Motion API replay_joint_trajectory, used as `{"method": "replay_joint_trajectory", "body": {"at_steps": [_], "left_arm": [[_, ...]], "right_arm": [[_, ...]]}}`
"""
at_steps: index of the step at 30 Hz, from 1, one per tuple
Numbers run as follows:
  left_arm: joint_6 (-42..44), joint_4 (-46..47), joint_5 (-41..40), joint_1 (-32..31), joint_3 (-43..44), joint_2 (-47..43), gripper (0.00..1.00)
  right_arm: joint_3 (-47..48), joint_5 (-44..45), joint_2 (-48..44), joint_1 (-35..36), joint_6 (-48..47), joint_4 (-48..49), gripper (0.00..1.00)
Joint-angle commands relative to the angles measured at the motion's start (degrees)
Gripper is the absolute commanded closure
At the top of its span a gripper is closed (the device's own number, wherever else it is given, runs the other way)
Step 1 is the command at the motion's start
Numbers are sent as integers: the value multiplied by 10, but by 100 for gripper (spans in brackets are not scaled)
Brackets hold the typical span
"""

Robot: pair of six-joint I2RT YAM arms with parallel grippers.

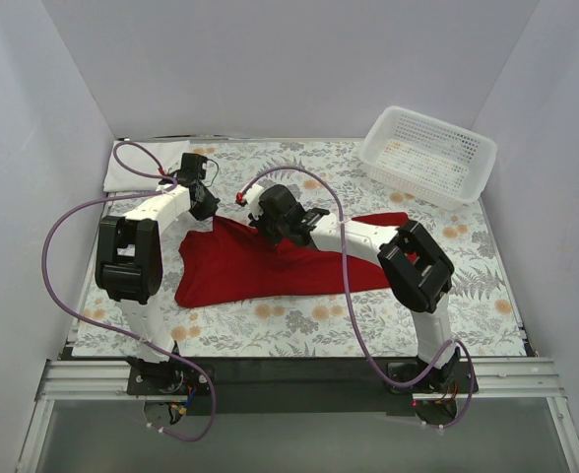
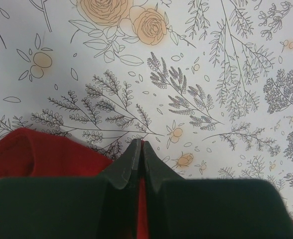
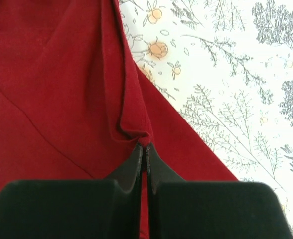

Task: Fold and stack the t-shirts
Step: Fold the tshirt

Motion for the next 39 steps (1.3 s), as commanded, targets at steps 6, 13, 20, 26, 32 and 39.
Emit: {"method": "replay_joint_trajectory", "body": {"at_steps": [6,13,20,26,32,39], "left_arm": [[3,-4,12,3,16,-23,100],[4,-14,24,1,22,-18,100],[6,-23,17,-4,19,-32,100],[8,-25,13,-7,8,-37,100],[10,-24,14,-16,21,-28,100],[11,-31,0,-23,37,-21,100]], "right_arm": [[-15,3,-62,-15,11,32,99],[-33,11,-73,-18,-4,30,99],[-50,14,-77,-19,-6,31,99],[-62,20,-90,-18,-6,32,99],[-69,24,-96,-19,-6,32,99],[-76,25,-100,-19,-7,31,99]]}}
